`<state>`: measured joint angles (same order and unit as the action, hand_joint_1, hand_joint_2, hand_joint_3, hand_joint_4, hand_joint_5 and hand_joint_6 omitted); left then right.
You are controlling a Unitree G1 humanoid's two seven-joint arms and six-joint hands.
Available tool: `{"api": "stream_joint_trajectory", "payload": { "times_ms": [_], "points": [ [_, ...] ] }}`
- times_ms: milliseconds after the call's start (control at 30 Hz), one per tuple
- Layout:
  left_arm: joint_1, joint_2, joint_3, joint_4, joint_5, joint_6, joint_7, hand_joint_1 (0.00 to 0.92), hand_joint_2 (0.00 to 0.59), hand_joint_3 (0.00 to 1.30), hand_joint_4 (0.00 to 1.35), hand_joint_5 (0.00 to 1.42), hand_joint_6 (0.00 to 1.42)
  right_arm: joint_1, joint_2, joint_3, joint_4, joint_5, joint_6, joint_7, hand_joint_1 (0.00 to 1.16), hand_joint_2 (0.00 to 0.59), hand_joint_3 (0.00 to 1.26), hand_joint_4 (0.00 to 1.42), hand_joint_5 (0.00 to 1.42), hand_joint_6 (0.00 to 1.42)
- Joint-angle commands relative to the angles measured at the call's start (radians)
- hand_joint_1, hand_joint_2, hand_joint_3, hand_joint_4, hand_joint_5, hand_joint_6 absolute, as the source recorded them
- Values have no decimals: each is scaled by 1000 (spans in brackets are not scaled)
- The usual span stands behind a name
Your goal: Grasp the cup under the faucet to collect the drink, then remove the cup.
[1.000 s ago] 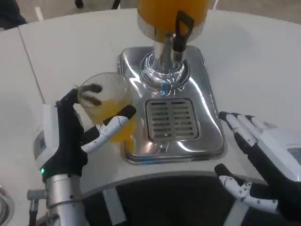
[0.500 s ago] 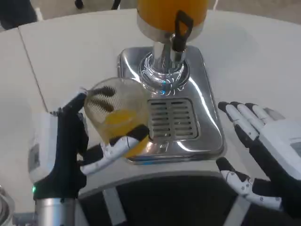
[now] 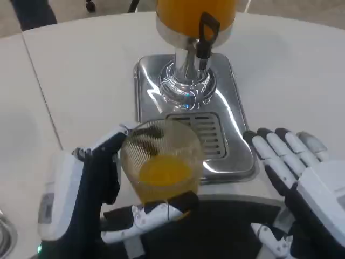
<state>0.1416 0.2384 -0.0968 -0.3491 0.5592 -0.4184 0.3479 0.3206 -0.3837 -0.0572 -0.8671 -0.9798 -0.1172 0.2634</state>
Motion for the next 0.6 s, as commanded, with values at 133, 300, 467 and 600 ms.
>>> {"api": "stream_joint_trajectory", "payload": {
  "times_ms": [133, 300, 467, 600],
  "points": [
    [60, -18, -8, -61, -1, -65, -28, 572, 44, 1083, 1111, 1424, 1424, -8, -18, -31, 92, -10, -64, -81, 257, 560, 0, 0, 0, 0],
    [81, -24, -6, -68, 9, -77, -34, 572, 44, 1083, 1111, 1424, 1424, -16, -37, -52, 132, 5, -96, -112, 250, 559, 0, 0, 0, 0],
    [103, -34, -6, -76, 16, -82, -32, 572, 44, 1083, 1111, 1424, 1424, -30, -49, -70, 149, 26, -112, -118, 221, 567, 0, 0, 0, 0],
    [113, -41, -6, -83, 19, -87, -33, 572, 44, 1083, 1111, 1424, 1424, -44, -41, -63, 134, 29, -99, -99, 216, 566, 0, 0, 0, 0]
  ]
}}
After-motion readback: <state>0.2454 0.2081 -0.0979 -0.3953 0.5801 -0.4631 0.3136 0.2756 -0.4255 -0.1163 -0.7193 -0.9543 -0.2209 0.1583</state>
